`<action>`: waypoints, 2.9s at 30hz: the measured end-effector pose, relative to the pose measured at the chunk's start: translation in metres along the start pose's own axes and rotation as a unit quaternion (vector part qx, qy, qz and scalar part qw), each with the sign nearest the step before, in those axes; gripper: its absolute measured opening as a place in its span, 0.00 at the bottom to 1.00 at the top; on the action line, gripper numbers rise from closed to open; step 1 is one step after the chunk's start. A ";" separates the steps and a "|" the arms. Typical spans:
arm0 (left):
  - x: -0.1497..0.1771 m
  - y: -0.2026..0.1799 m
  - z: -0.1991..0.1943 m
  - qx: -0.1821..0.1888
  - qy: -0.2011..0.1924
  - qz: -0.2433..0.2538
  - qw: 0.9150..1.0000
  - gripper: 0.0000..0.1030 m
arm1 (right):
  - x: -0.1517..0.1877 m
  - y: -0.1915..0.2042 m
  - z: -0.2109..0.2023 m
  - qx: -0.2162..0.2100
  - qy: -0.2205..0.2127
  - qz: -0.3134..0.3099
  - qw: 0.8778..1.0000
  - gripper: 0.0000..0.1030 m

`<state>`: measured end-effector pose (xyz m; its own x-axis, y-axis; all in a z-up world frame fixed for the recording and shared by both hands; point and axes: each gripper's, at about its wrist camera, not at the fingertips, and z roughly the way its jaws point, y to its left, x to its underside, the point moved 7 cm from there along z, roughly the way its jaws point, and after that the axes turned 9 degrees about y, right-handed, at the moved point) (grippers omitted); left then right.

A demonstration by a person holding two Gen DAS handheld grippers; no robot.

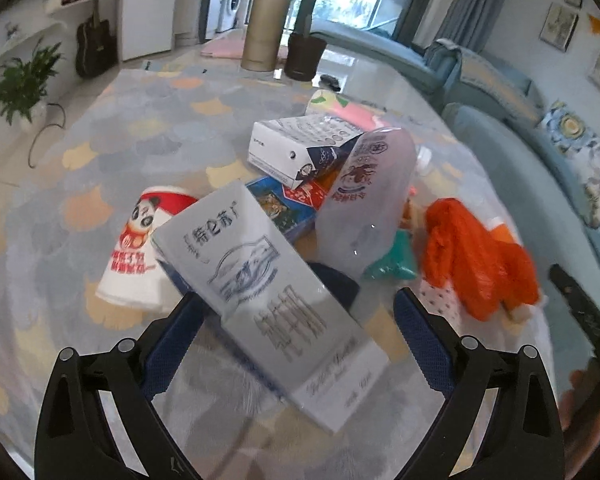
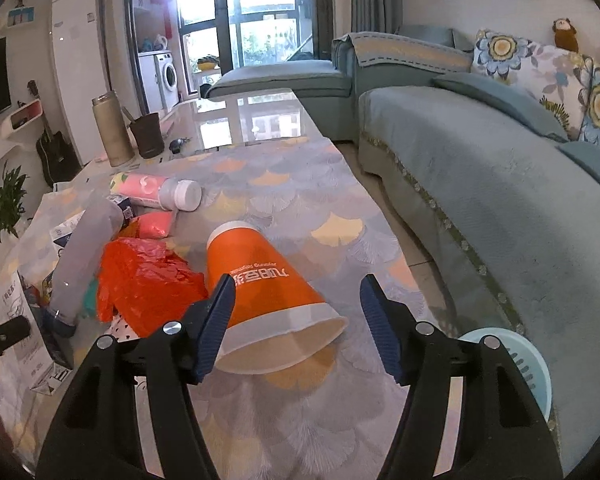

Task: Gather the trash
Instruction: 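Grasp the orange paper cup with the right tool while the left tool grasps the white milk carton, then carry both items to the blue wastebasket and open both tools to drop them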

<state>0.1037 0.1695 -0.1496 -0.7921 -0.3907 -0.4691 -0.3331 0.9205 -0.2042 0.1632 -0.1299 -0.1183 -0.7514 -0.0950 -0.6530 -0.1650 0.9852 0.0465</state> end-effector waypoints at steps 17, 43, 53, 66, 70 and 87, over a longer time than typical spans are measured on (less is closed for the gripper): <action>0.024 0.014 -0.007 0.060 0.044 0.143 0.987 0.51 | -0.005 0.006 0.052 -0.070 0.097 -0.032 0.992 0.83; 0.033 0.012 -0.028 0.065 0.028 0.133 0.989 0.58 | 0.004 0.009 0.057 -0.091 0.107 -0.001 0.990 0.75; 0.023 -0.097 -0.094 0.159 -0.038 0.213 0.963 0.58 | -0.012 -0.047 -0.041 -0.069 0.009 0.048 0.996 0.74; 0.064 -0.303 -0.128 0.267 -0.048 0.342 0.900 0.58 | 0.029 -0.201 -0.154 0.035 -0.055 0.164 0.984 0.75; 0.092 -0.355 -0.100 0.289 -0.006 0.357 0.888 0.58 | 0.060 -0.240 -0.147 0.070 -0.029 0.205 0.976 0.75; 0.161 -0.384 0.019 0.296 0.138 0.371 0.869 0.59 | 0.182 -0.297 -0.045 0.108 0.136 0.311 0.935 0.79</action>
<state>0.1138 -0.2471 -0.1628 -0.7959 0.4008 -0.4537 0.5791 0.7225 -0.3777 0.0468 -0.4462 -0.2171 -0.7990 0.5008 -0.3330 0.4671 0.8655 0.1807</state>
